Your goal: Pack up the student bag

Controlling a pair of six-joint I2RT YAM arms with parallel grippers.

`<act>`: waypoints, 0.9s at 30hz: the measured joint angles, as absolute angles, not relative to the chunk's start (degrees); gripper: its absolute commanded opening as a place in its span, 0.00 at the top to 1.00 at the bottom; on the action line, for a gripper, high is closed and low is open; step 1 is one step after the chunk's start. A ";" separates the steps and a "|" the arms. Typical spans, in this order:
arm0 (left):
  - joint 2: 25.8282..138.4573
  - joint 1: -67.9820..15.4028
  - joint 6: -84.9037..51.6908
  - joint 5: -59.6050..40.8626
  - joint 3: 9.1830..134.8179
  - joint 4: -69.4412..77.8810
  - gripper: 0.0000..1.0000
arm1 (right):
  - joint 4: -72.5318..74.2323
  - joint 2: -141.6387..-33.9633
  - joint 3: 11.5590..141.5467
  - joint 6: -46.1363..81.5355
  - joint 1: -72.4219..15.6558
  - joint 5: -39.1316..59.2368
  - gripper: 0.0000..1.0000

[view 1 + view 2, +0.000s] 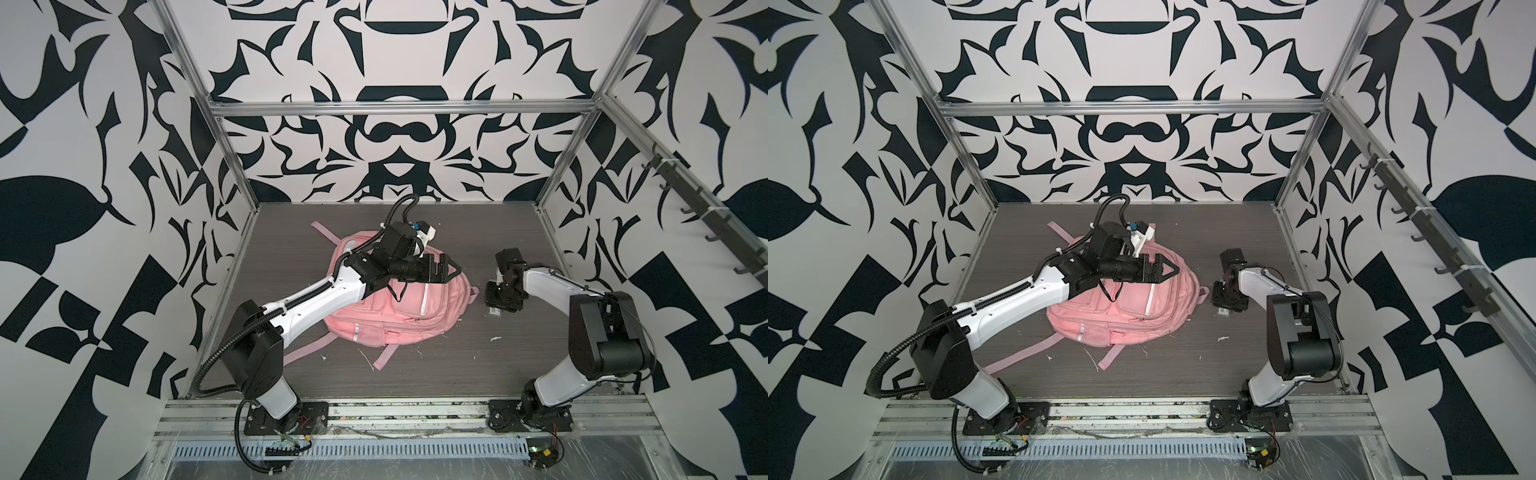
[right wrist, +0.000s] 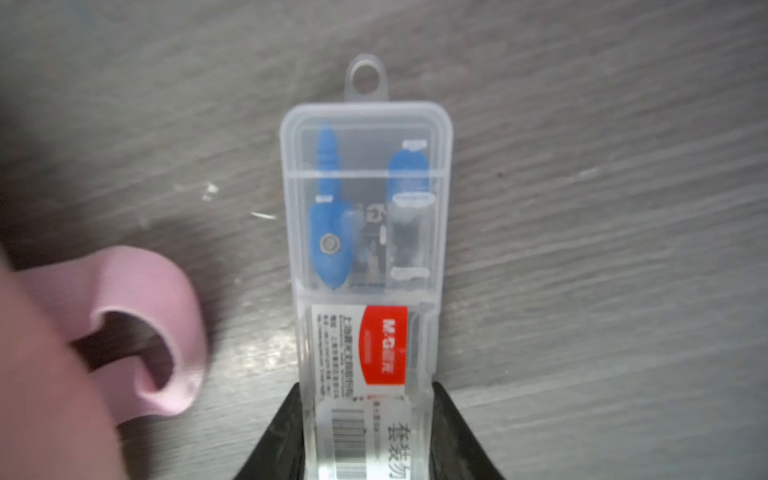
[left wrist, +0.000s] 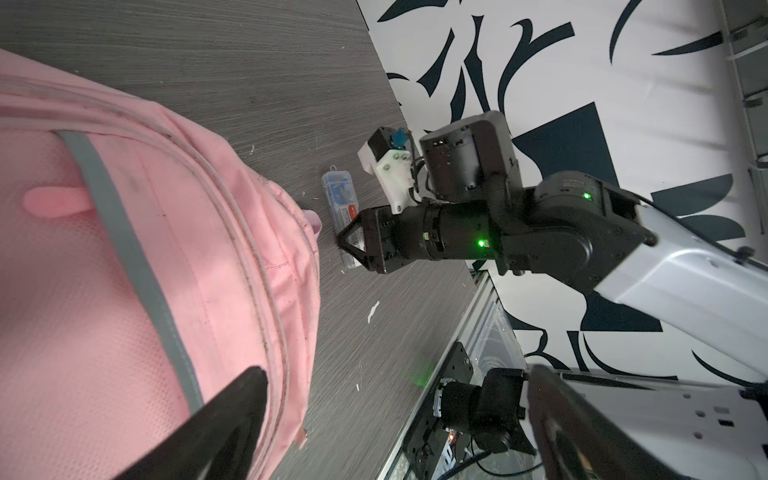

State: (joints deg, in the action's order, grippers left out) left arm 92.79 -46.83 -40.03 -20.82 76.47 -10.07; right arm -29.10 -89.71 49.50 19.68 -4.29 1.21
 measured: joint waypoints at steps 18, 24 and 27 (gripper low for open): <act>93.08 -39.75 -37.74 -27.55 91.94 -25.96 0.06 | -21.28 -59.37 55.02 14.87 -25.89 13.91 1.00; 93.14 -39.24 -38.22 -27.86 91.81 -26.13 0.13 | -18.24 -66.46 59.22 14.85 -32.60 13.34 1.00; 93.62 -39.20 -38.65 -27.42 91.81 -26.22 0.26 | -16.80 -69.60 61.01 14.83 -34.81 12.64 1.00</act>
